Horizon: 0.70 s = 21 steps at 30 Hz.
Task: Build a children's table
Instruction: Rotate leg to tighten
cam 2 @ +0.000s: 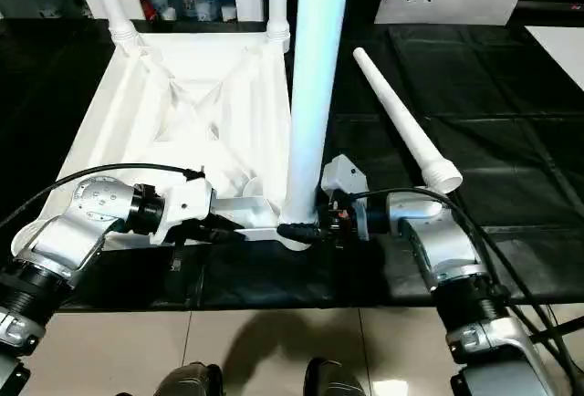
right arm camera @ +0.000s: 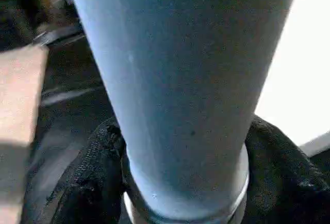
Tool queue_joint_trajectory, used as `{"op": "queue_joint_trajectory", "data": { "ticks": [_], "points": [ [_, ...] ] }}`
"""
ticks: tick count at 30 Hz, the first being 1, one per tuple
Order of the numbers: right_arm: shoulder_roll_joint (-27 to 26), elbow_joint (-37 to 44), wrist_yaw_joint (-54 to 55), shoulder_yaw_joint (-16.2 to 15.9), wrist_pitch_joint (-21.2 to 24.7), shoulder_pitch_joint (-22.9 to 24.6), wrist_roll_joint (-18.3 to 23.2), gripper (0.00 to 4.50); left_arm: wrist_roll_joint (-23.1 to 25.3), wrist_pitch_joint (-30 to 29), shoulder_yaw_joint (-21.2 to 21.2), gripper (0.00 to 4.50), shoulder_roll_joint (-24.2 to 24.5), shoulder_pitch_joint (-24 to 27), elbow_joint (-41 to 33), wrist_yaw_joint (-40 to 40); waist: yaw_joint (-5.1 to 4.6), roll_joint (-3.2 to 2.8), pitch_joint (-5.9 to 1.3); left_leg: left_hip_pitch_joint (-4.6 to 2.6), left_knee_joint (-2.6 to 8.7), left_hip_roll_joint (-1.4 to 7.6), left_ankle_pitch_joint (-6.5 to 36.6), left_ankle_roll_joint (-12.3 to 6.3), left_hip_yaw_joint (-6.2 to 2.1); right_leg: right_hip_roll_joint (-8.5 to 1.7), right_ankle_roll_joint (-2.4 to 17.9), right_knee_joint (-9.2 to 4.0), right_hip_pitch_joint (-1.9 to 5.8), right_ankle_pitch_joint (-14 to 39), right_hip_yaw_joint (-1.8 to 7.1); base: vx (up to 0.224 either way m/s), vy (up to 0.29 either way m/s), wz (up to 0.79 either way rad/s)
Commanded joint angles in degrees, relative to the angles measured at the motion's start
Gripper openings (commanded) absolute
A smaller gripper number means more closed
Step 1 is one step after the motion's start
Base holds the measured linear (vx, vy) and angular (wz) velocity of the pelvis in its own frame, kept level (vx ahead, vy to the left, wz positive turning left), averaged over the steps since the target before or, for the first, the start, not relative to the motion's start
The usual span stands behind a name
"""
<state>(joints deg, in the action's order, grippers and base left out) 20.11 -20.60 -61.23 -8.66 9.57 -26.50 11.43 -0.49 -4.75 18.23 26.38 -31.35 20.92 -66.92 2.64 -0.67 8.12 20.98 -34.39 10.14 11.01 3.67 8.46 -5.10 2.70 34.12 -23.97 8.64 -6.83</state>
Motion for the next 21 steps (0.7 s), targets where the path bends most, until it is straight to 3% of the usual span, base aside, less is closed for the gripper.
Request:
{"op": "queue_joint_trajectory", "data": {
  "ticks": [1,2,3,4,6,7,12,15,17,21],
  "points": [
    [-3.80,1.59,7.29,0.08,2.03,0.43,0.05,2.73,0.19,-5.12,-0.85,0.00,-3.05,-0.46,-3.23,6.38,-0.42,0.36,-4.87,0.03,3.99,2.48,7.47,-4.09,-0.15,-3.74,9.56,-4.56,3.90,22.07,3.58,0.000,0.000,0.00],
    [-4.26,1.67,8.11,0.16,2.15,0.50,-0.06,2.73,0.27,-5.75,-1.02,0.00,-3.32,-0.49,-3.45,7.04,-0.42,0.36,-4.87,0.03,3.99,2.48,7.47,-4.09,-0.15,-3.74,9.56,-4.56,3.90,22.07,3.58,0.000,0.000,0.00],
    [-5.52,1.84,10.38,0.37,2.51,0.61,-0.39,2.73,0.48,-7.45,-1.45,0.00,-4.06,-0.65,-4.00,8.82,-1.05,0.52,-4.67,0.33,4.02,2.28,8.30,-3.33,-0.21,-3.75,8.39,-4.87,4.09,24.29,3.46,0.000,0.000,0.00],
    [-9.26,1.88,16.13,1.60,4.36,0.44,-0.08,2.73,0.57,-11.92,-2.91,0.00,-6.78,-0.94,-5.43,13.84,-1.44,0.50,-4.61,0.27,4.08,2.37,8.55,-3.21,-0.22,-3.71,8.03,-4.96,4.00,24.53,3.55,0.000,0.000,0.00],
    [-12.83,1.56,21.29,2.82,5.29,0.02,0.28,2.72,0.91,-15.42,-3.89,0.00,-9.43,-1.21,-6.73,18.11,-1.77,0.44,-4.51,0.23,4.01,2.26,8.75,-3.07,-0.23,-3.66,7.99,-5.20,3.74,25.03,3.47,0.000,0.000,0.00],
    [-15.17,1.49,24.58,3.43,6.09,-0.27,0.22,2.72,1.46,-17.69,-4.62,0.00,-11.54,-1.37,-7.58,21.48,-2.27,0.54,-4.67,0.48,3.93,2.11,7.92,-3.12,-0.19,-3.69,7.84,-5.12,3.91,24.18,3.50,0.000,0.000,0.00],
    [-21.84,1.22,36.13,3.54,8.23,-1.20,-3.20,2.72,4.80,-24.07,-5.58,0.00,-18.76,-2.40,-9.51,33.39,-2.69,0.42,-5.07,0.52,3.73,2.07,4.14,-4.93,-0.04,-3.28,9.87,-4.42,3.93,17.02,3.53,0.000,0.000,0.00],
    [-23.78,1.15,39.11,3.35,8.01,-1.00,-4.71,2.72,6.52,-23.86,-5.03,0.00,-21.00,-2.61,-9.53,36.55,-2.57,0.46,-5.19,0.61,3.63,1.81,3.74,-6.17,0.00,-3.33,10.17,-4.43,4.18,15.37,3.50,0.000,0.000,0.00],
    [-24.03,1.56,38.45,3.71,7.90,-0.65,-3.94,3.28,6.64,-23.28,-4.52,0.00,-20.83,-2.37,-9.85,35.94,-2.42,0.43,-5.28,0.64,3.61,1.79,3.01,-7.10,0.00,-3.31,10.45,-4.30,4.26,13.64,3.50,0.000,0.000,0.00],
    [-22.23,3.07,35.70,4.21,7.66,-0.18,-2.79,3.66,6.70,-21.67,-4.11,0.00,-18.28,-1.34,-10.99,33.15,-2.75,0.26,-5.10,0.63,3.74,1.90,4.70,-7.88,-0.14,-3.28,10.38,-4.49,4.31,14.08,3.33,0.000,0.000,0.00]
  ]
}}
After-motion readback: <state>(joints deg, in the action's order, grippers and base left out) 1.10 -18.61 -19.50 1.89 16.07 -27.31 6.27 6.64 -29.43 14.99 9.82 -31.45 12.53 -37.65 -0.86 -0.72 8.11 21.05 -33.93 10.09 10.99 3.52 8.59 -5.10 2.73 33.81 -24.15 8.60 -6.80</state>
